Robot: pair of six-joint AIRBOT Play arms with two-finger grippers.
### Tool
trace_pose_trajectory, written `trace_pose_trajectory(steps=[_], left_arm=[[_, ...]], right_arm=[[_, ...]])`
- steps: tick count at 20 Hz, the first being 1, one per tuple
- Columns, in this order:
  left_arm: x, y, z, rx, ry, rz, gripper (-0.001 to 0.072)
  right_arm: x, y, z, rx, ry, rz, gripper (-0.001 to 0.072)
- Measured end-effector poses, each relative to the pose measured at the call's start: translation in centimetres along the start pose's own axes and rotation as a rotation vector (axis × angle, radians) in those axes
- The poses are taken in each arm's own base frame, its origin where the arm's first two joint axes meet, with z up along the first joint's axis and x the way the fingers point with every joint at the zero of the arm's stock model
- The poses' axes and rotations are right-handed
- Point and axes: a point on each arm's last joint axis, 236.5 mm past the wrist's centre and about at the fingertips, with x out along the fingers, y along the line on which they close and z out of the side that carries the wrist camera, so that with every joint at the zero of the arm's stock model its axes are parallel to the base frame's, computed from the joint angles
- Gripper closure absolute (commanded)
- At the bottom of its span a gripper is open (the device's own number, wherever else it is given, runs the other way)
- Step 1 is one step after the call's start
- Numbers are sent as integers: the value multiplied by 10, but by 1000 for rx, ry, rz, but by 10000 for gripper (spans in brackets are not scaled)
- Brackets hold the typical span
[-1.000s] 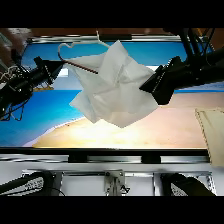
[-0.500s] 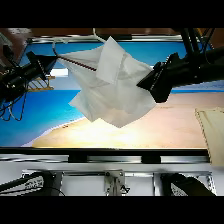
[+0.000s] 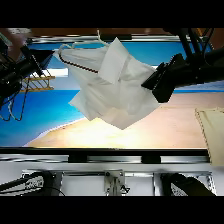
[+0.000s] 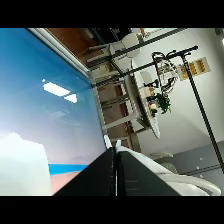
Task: Fold the shirts.
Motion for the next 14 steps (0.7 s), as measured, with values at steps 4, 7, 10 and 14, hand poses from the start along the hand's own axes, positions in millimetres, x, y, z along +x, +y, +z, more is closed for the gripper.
trace_pose_trajectory(steps=[4, 7, 10, 14], left_arm=[[-1, -24, 5, 59, 16, -49, 657], [-2, -38, 7, 95, 27, -73, 657], [0, -55, 4, 124, 45, -108, 657], [7, -107, -7, 196, 81, -206, 657]], right_arm=[[-1, -12, -11, -1, 46, -49, 668], [0, -17, -17, 1, 73, -69, 668], [8, -17, -23, 21, 101, -41, 668], [26, -13, -26, 83, 125, 29, 668]])
